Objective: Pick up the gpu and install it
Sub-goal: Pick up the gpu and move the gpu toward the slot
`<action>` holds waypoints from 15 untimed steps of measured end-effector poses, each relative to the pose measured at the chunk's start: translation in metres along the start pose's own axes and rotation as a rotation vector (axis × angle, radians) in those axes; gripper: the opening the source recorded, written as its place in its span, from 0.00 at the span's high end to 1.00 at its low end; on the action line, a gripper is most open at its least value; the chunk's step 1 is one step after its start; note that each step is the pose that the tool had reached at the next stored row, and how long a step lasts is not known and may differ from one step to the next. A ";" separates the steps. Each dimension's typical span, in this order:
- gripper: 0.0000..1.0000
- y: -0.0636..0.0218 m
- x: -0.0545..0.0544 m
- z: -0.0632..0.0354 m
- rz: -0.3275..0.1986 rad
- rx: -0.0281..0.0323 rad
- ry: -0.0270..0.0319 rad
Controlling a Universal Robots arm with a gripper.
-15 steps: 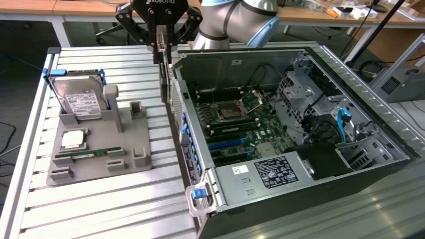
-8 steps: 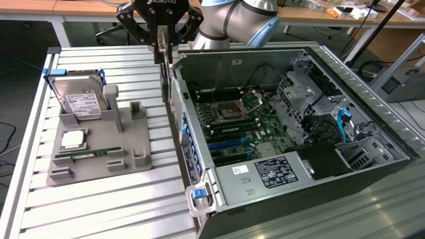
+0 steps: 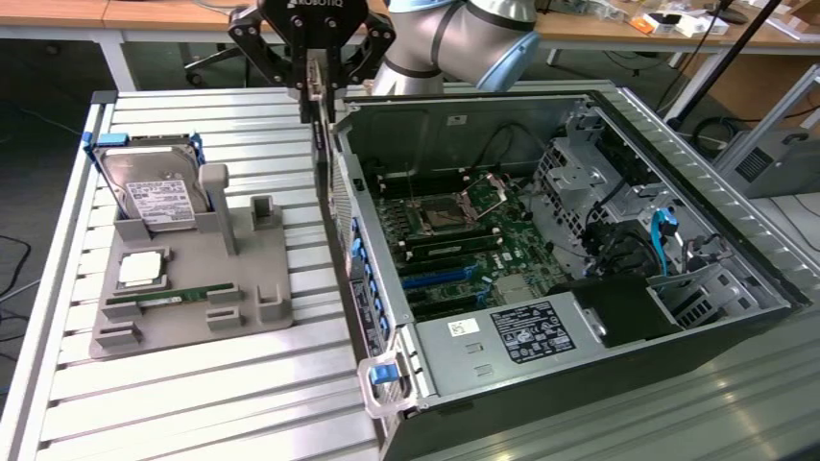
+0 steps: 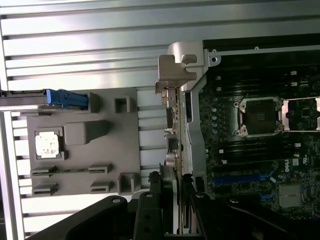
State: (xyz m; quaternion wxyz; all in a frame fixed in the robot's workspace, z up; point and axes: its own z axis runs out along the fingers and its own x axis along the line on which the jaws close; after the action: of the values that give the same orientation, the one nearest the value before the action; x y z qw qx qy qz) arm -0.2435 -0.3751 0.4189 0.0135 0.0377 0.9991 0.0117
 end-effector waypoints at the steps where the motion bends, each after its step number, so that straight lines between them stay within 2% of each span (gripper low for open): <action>1: 0.73 0.0000 0.000 0.0000 0.000 0.0002 0.0000; 13: 0.73 0.0004 -0.005 0.0001 0.000 0.0016 -0.0001; 15: 0.73 0.0007 -0.010 0.0003 0.000 0.0026 -0.0002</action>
State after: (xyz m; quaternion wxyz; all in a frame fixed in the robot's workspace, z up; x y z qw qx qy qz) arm -0.2339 -0.3752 0.4188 0.0135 0.0377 0.9991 0.0104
